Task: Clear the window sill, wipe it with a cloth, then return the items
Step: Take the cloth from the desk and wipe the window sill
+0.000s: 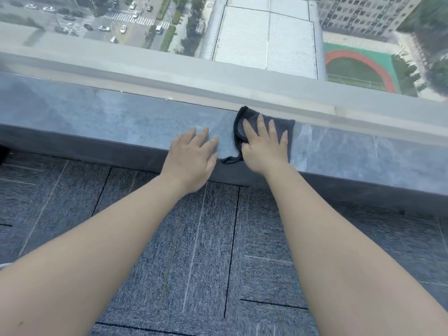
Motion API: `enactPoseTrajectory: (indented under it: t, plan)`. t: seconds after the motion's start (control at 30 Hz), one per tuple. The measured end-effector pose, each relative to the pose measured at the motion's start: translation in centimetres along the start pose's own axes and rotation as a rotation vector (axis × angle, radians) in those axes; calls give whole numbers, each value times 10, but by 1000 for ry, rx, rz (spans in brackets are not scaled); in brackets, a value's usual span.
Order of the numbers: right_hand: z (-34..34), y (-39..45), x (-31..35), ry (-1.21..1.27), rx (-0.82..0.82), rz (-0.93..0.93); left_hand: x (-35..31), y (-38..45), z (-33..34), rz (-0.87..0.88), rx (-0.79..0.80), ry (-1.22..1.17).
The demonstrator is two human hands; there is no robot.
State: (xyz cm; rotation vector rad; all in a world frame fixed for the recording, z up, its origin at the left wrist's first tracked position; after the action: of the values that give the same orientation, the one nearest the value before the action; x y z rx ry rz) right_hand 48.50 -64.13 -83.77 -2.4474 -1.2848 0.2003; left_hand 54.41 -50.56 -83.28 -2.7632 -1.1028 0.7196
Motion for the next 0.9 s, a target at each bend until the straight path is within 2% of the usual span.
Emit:
enactPoseTrajectory:
  t: [0.1,0.2,0.5,0.63,0.7,0.9]
  plan:
    - [8,-8,2,-16,-38,-120,-4,-1,3,1,-24,1]
    - [16,-17,-15,-37,-45,-118,-8,1,5,-9,-15,7]
    - [20,-29,-82,27,-3,205,-37,9,17,46,12,24]
    - [15,-21,-94,60,19,289,-49,16,23,45,22,8]
    - [12,-15,-96,50,25,262,-57,20,25,47,23,5]
    - [12,-16,-98,-28,-1,-29,-78,23,32,16,61,28]
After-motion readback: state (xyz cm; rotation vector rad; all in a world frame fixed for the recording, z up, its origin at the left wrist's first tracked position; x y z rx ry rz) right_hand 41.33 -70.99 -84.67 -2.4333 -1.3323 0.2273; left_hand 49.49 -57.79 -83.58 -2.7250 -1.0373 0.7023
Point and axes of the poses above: each hand's wrist, its own y-axis towards the middle knuckle, its own z-axis out of the palm, x = y × z, the point moved 3 cm from there along y, towards the middle knuckle, and after that the axes turned 9 degrees about -y, right-handed, at the moved point
